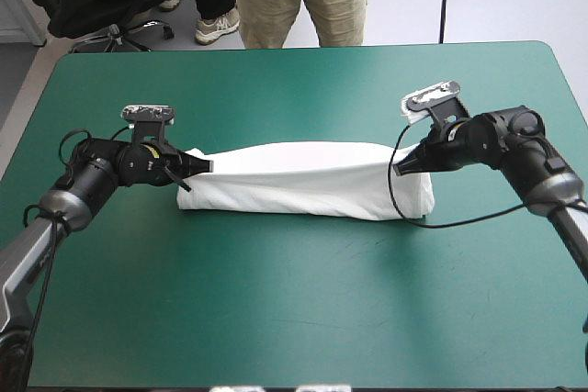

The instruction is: Fold the cloth

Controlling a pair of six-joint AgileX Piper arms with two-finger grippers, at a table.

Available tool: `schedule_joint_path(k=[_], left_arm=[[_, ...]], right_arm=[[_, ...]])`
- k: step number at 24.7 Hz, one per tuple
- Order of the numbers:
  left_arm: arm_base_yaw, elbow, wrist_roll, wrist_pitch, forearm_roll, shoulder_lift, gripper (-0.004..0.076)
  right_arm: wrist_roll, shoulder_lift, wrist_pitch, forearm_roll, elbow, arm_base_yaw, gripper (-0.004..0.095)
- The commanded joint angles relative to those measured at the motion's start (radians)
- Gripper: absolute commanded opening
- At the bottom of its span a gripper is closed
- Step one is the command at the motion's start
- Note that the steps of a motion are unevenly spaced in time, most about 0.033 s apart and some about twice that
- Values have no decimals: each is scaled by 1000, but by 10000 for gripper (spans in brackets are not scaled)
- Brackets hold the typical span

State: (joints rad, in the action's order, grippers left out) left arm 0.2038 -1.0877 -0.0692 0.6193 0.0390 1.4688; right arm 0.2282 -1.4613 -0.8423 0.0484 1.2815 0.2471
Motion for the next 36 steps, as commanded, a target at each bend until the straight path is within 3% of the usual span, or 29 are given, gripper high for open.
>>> schedule_joint_path(k=[1, 3, 8, 11, 14, 16, 18, 20, 22, 24, 27, 31, 33, 36], left_arm=[[-18, -87, -2, -57, 14, 44, -17], [-18, -103, -2, -64, 34, 87, -17], [-23, -106, -4, -108, 34, 150, -17], [-25, -106, -4, -187, 30, 170, -17], [-25, -121, -2, -257, 30, 168, -4], [-25, -166, 30, -256, 30, 168, 98], [-25, -223, 69, -229, 36, 168, 276], [-25, -267, 87, -198, 36, 168, 460], [-25, -311, 91, -161, 36, 168, 591], [-20, -359, 100, -104, 45, 168, 637], [9, -416, 244, -22, 159, 168, 603], [75, -421, 546, 47, 446, 175, 470], [117, -421, 669, 78, 573, 194, 314], [170, -405, 717, 88, 683, 236, -19]], right_arm=[[101, -69, 77, 96, 91, -55, -18], [147, -130, 83, 154, 115, -64, -17], [144, -210, 153, 158, 127, -67, -18], [141, -224, 200, 171, 127, -84, -7], [141, -227, 190, 191, 129, -110, 139], [142, -224, 176, 198, 129, -135, 343], [140, -211, 164, 209, 131, -161, 502], [140, -188, 148, 217, 133, -182, 544], [140, -157, 124, 217, 137, -196, 533], [140, -109, 107, 217, 137, -212, 514], [140, -43, 46, 219, 135, -227, 483], [167, 28, -25, 297, 105, -235, 472], [210, 58, -11, 367, 65, -235, 472], [230, 74, 29, 429, -10, -235, 473]])
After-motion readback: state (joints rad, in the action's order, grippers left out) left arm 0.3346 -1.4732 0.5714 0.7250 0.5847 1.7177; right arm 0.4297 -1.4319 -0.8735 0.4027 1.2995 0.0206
